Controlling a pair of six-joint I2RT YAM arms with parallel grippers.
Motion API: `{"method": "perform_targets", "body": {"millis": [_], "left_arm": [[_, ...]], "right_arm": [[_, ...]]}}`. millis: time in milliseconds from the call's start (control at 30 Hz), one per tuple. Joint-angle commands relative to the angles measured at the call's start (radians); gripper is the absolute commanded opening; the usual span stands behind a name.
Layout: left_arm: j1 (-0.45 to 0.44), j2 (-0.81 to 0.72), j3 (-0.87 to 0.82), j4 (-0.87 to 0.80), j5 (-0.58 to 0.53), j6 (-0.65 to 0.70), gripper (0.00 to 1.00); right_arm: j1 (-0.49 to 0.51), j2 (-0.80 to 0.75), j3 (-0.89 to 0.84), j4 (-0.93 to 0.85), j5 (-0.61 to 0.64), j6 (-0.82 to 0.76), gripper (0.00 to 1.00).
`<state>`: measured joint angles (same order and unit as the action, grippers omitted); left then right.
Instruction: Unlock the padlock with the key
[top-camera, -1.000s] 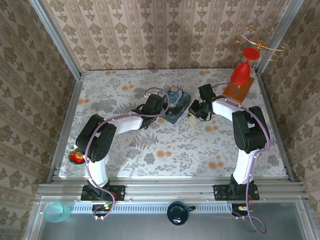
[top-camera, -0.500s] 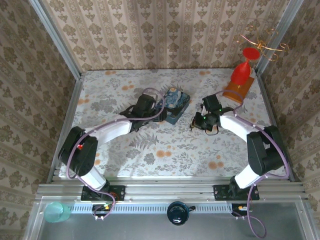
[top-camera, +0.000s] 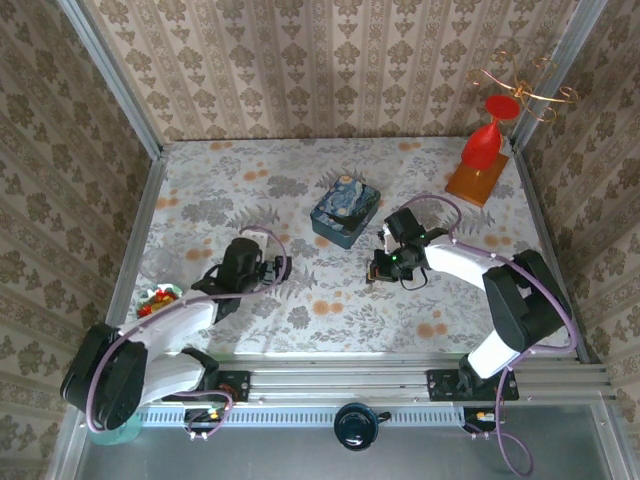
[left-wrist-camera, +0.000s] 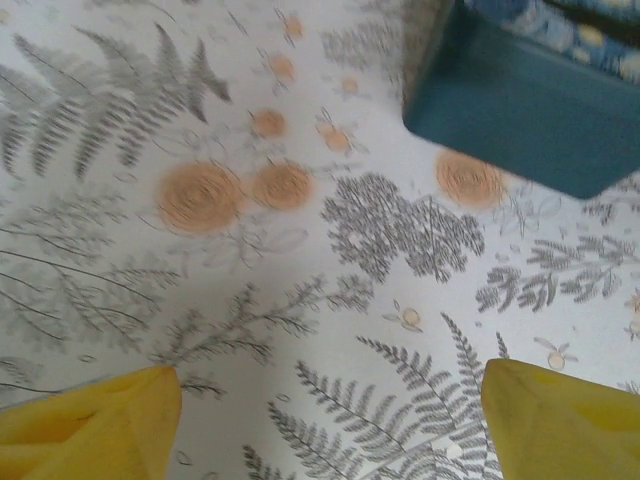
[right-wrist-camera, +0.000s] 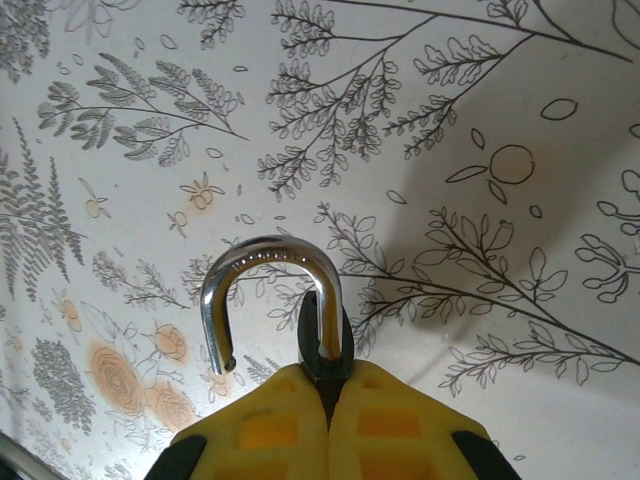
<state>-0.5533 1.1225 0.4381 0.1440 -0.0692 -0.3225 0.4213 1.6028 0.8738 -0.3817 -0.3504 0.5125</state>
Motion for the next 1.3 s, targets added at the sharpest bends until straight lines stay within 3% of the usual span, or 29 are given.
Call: {"method": "perform_targets", "body": {"millis": [0,400,600,733,800,833,967,1100,1267], "left_arm": [[0.03,-0.042,-0.031,0.04,-0.015,0.034,0.8],[0.144,-0.15,-0.078,0.035,0.004,0.031,0.82],[0.193,-0.158,-0.056,0.02,-0.023,0.032,0.82],[0.247,-0.134,-0.026,0.028,-0.069,0.048,0.82],[0.279,-0.108,-0.015,0.054,-0.093,0.058,0.95],[0.291,-0.097,-0.011,0.066,-0.103,0.063,0.99],[0.337,-0.069,0.003,0.113,-0.103,0.072,1.0],[0.338,-0.059,-0.011,0.215,-0.152,0.186,1.0],[0.349,-0.001,-0.007,0.274,-0.167,0.378,1.0]], "right_arm": [[-0.008,0.026,0.015,-0.005,-0.014,-0.037,0.0],[-0.067,-0.033,-0.015,-0.041,0.037,-0.048,0.33],[-0.081,-0.154,0.012,-0.112,0.106,-0.07,0.42],[-0.097,-0.296,0.04,-0.143,0.238,-0.097,0.44],[-0.11,-0.362,0.038,-0.125,0.323,-0.114,0.45],[-0.114,-0.389,0.032,-0.106,0.364,-0.121,0.45],[-0.126,-0.492,-0.051,0.028,0.532,-0.171,0.47],[-0.128,-0.581,-0.184,0.228,0.665,-0.258,0.65],[-0.134,-0.524,-0.298,0.478,0.772,-0.456,0.69]]}}
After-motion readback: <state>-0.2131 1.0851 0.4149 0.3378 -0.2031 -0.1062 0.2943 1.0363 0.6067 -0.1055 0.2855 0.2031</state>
